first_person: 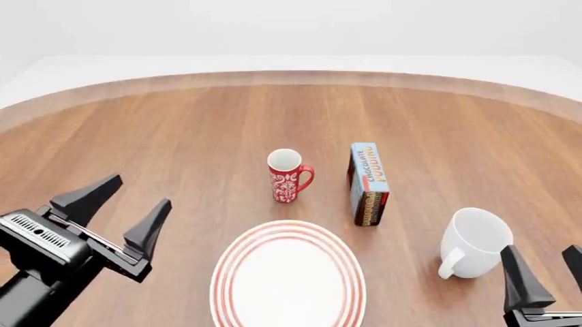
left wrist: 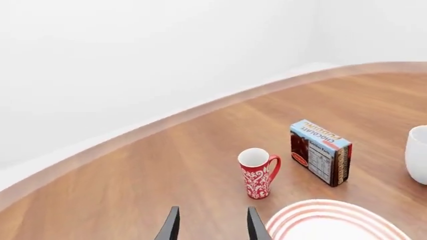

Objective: Pick up the white mug and put it on the plate, and put the chocolate pudding to the right of the plate.

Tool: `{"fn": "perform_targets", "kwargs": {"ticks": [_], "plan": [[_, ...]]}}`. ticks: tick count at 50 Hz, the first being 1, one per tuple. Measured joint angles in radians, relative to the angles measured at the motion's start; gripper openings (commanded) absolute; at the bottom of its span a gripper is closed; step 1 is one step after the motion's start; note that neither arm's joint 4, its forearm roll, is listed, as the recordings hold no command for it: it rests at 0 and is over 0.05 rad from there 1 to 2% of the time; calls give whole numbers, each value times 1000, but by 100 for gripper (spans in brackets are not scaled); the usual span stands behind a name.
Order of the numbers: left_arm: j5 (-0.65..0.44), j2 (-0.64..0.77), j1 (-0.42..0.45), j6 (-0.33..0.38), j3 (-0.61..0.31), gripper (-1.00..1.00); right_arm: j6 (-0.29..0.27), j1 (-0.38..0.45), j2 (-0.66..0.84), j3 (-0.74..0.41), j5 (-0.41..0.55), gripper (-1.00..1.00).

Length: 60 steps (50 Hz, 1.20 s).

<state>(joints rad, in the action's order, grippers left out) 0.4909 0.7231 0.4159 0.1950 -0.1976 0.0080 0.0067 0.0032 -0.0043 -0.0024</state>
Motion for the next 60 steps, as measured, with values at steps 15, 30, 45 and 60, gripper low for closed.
{"fn": "perform_targets", "kwargs": {"ticks": [15,30,45,60], "plan": [[53,107,84,11,-38,100,-1,0,0,-1,0,100],[100,216,174,16,-89,100,-1,1,-1,-1,1,100],[147,330,248,15,-141,100,-2,1,-1,-1,0,100],[166,413,303,11,-186,100,-1,1,-1,-1,0,100]]}}
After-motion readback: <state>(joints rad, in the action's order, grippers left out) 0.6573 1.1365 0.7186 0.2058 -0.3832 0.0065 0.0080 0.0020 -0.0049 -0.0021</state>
